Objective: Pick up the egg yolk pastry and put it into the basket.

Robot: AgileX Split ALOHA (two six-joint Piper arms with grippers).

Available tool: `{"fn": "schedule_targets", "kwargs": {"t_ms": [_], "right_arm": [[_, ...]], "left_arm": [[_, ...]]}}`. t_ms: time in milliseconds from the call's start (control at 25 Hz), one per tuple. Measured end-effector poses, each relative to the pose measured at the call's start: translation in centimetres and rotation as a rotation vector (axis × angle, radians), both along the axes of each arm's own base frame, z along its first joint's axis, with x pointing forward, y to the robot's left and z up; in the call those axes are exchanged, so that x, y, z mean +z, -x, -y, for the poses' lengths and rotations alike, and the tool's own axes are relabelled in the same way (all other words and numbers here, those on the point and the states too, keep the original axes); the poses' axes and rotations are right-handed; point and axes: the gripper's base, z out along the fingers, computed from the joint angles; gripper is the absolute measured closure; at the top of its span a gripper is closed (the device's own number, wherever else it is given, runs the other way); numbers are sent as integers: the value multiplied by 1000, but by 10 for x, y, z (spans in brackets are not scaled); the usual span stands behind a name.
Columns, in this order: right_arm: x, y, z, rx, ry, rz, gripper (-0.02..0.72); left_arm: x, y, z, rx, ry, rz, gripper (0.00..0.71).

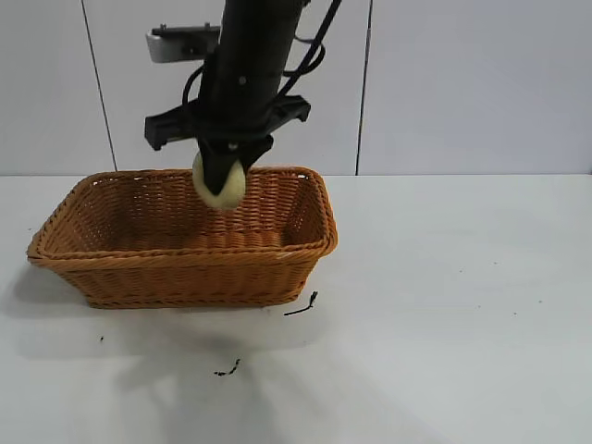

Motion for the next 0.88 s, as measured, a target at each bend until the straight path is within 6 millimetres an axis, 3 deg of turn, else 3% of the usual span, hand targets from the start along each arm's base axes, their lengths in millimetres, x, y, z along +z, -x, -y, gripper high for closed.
{"fn": "schedule_targets", "kwargs": {"t_ms": [120,200,280,400,480,600,760,880], "right_arm": [[-18,0,-5,11,12,-16,589],[-22,-1,-5,11,13,-21,539],[-22,-1,-5,12,12,-19,435],[-20,-1,-5,14,14,-21,188],[-16,-1,-5,18,25,-23,88],[2,-3,-5,21,31,-5,38],[27,-8,-3,18,26,30,26],[45,-19,11,-18,8,56,25]], "left_arm": [[0,0,0,0,0,0,15],[0,0,0,0,0,0,15],[0,0,0,0,0,0,15],[0,0,0,0,0,0,15],[0,0,0,0,0,0,15],[0,0,0,0,0,0,15],[0,0,0,0,0,0,15],[0,0,0,0,0,0,15]]}}
